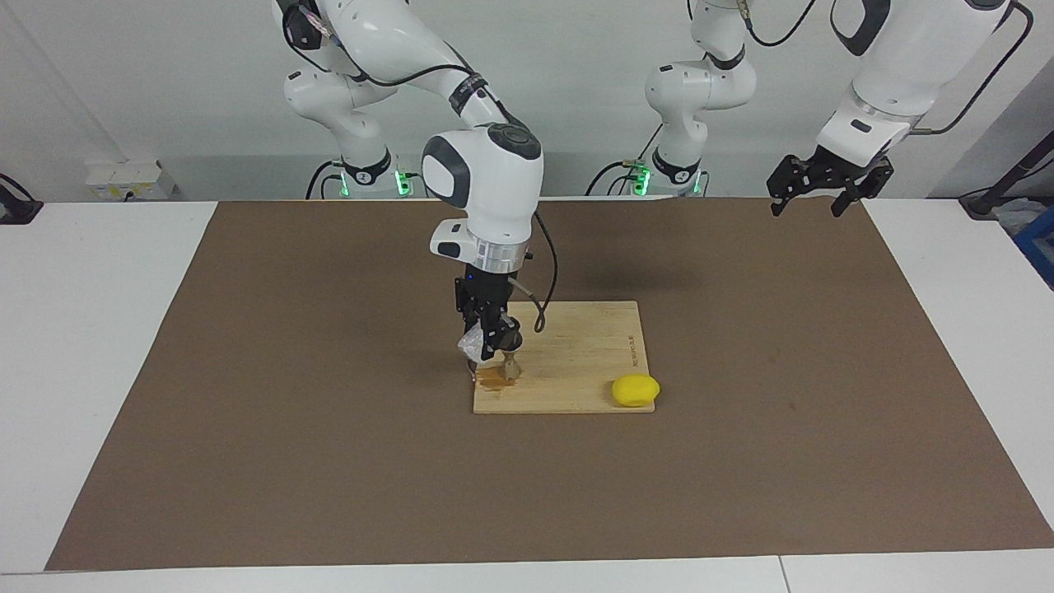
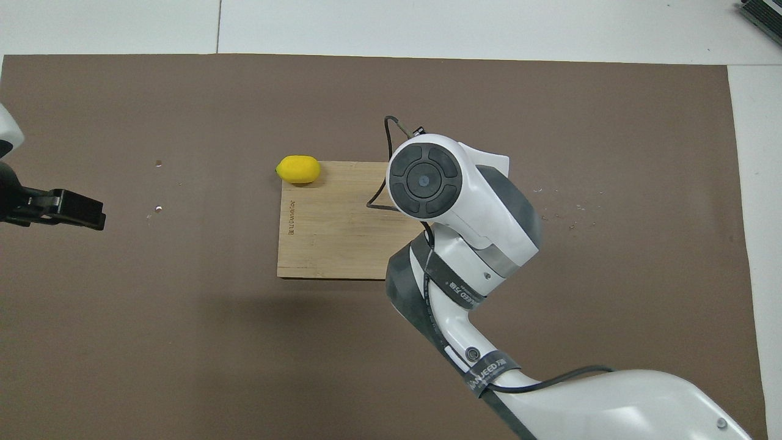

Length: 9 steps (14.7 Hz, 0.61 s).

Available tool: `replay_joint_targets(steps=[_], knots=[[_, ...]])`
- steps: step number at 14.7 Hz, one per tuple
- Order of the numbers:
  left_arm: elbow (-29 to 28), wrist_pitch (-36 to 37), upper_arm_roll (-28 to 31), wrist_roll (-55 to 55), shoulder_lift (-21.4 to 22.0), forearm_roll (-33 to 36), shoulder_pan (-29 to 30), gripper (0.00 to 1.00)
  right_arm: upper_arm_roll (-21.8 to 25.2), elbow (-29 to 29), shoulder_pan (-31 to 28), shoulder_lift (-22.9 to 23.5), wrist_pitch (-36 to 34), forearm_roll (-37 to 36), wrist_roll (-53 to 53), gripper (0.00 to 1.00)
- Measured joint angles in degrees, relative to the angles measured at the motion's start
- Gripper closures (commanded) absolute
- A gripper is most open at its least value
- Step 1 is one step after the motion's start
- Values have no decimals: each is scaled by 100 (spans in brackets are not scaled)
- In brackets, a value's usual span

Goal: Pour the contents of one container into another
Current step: 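Tilt the glass cup with the right gripper to pour into the metal cup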

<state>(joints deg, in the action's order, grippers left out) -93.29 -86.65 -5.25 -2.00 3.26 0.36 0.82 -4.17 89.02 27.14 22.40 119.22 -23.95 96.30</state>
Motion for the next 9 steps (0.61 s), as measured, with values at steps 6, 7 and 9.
replay_joint_targets(steps=[6,7,9], knots=[[0,0,0,0,0,0,0,0,4,0,0,0,-13,-50,-165,100],[0,0,0,0,0,0,0,0,4,0,1,0,-14,-52,-169,100],[0,0,0,0,0,0,0,0,3,0,2,0,-15,-55,-184,100]])
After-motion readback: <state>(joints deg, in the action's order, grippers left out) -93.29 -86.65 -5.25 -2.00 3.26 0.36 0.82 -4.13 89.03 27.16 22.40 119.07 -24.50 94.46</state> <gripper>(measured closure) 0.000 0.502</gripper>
